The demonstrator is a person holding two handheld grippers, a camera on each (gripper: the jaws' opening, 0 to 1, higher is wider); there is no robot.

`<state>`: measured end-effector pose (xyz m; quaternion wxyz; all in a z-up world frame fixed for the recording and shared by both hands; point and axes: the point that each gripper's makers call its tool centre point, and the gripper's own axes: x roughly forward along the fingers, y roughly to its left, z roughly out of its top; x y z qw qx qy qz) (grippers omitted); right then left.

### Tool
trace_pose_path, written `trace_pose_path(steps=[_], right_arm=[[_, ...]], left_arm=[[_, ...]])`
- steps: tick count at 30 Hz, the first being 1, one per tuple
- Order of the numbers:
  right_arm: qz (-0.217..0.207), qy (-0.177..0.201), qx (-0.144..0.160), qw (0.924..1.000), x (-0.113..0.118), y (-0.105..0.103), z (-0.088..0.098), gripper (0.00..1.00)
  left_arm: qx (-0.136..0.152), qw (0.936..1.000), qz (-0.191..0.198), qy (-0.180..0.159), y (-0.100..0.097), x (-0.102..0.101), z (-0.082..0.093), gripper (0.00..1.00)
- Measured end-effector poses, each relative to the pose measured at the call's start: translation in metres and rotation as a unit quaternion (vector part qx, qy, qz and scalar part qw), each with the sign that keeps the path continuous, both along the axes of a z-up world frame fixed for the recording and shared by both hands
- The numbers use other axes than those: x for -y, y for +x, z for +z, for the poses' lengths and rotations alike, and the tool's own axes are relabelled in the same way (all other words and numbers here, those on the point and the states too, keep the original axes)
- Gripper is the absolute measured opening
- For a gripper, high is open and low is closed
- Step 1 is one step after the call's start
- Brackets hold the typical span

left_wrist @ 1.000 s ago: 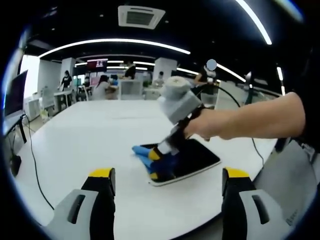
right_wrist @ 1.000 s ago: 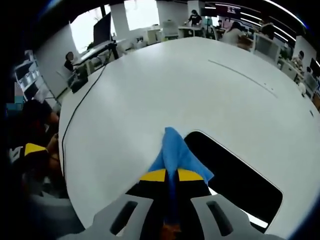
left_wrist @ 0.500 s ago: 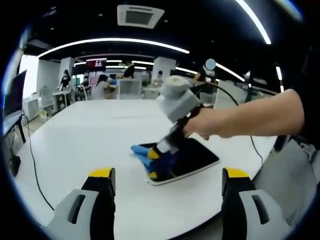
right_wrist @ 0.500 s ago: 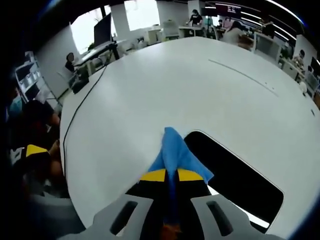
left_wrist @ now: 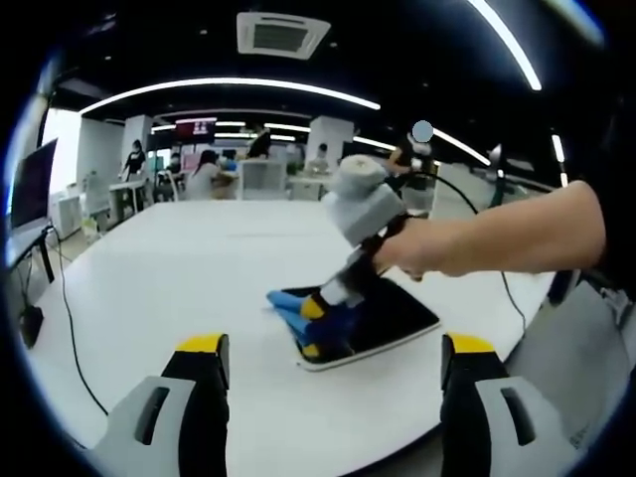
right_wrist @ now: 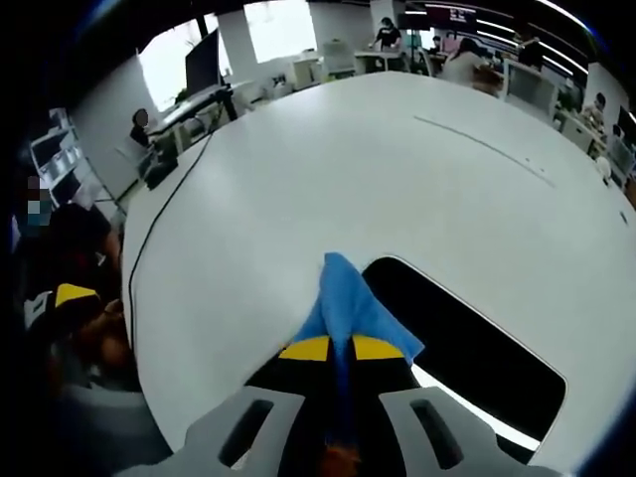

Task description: Wipe the mirror surface with the cleaning cloth until all visible marks leave the cleaned area.

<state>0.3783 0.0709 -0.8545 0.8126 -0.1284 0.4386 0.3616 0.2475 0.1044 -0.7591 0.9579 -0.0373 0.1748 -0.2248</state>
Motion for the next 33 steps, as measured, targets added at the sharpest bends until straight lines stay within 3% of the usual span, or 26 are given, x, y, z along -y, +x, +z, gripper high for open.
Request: trace_pose_path(steps=[8,11,21,33], right_arm=[[-0.005,0.004,-0.003,1.0,0.01,0.001,0.0,0.01],[-0.007,0.009,-0.003,0.9999,0.013,0.0,0.0,0.01],[-0.005,0.001,-0.004,1.0,0.015,-0.001,0.0,0.01],[0.002,-0.028,-0.001,0.9996,0.036,0.0,-0.001,0.01]], left_arm=[[-0.003,0.9999,-0.007,0.007,0.001,0.002,-0.002,0.89],[0.005,0.9996,-0.013,0.024,0.002,0.004,-0.002,0.89],[0.007,0.9998,-0.014,0.015,0.001,0.006,0.0,0.93],[0.013,0.9997,-0.018,0.004,0.001,0.008,0.004,0.93]])
